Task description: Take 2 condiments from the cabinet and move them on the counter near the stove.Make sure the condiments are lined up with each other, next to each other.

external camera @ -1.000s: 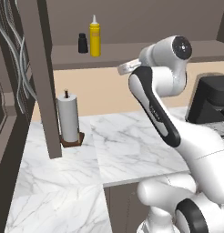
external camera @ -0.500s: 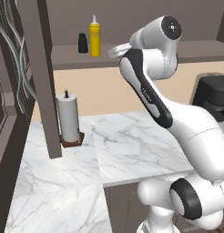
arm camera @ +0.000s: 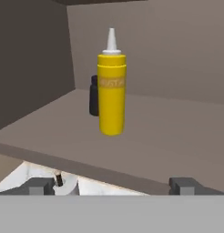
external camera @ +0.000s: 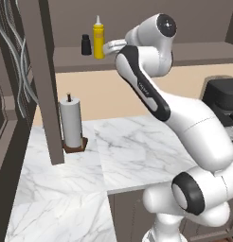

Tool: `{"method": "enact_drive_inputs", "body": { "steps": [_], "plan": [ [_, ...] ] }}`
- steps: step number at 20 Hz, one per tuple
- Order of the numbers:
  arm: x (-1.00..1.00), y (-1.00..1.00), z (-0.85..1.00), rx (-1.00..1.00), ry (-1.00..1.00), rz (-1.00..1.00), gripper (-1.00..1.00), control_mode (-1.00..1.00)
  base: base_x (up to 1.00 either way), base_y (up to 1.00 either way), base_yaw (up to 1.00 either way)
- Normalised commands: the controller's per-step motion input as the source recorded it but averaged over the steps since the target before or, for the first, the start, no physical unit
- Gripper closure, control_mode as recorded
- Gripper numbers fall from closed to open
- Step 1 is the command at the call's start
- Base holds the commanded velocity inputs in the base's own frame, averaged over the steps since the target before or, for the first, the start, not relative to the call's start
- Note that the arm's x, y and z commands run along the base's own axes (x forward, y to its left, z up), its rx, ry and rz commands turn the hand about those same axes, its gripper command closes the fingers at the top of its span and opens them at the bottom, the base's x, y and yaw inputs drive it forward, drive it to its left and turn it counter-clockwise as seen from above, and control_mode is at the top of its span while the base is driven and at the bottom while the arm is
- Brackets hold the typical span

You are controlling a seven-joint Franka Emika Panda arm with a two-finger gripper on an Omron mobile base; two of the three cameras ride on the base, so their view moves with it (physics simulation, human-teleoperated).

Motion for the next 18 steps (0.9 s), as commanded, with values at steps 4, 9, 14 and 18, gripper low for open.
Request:
{"method": "enact_drive_inputs", "body": {
  "steps": [4,9,14,18],
  "plan": [
    [0.37,0.31,-0.01,0.01,0.00,0.00,-1.00,-1.00,0.00,0.00,0.00],
    [0.40,0.26,-0.02,0.00,0.00,0.00,-1.00,-1.00,0.00,0.00,0.00],
    [0.41,0.04,0.00,0.00,0.02,0.00,-1.00,-1.00,0.00,0.00,0.00],
    [0.40,0.00,0.00,0.00,0.05,0.00,-1.00,-1.00,0.00,0.00,0.00]
  ]
}}
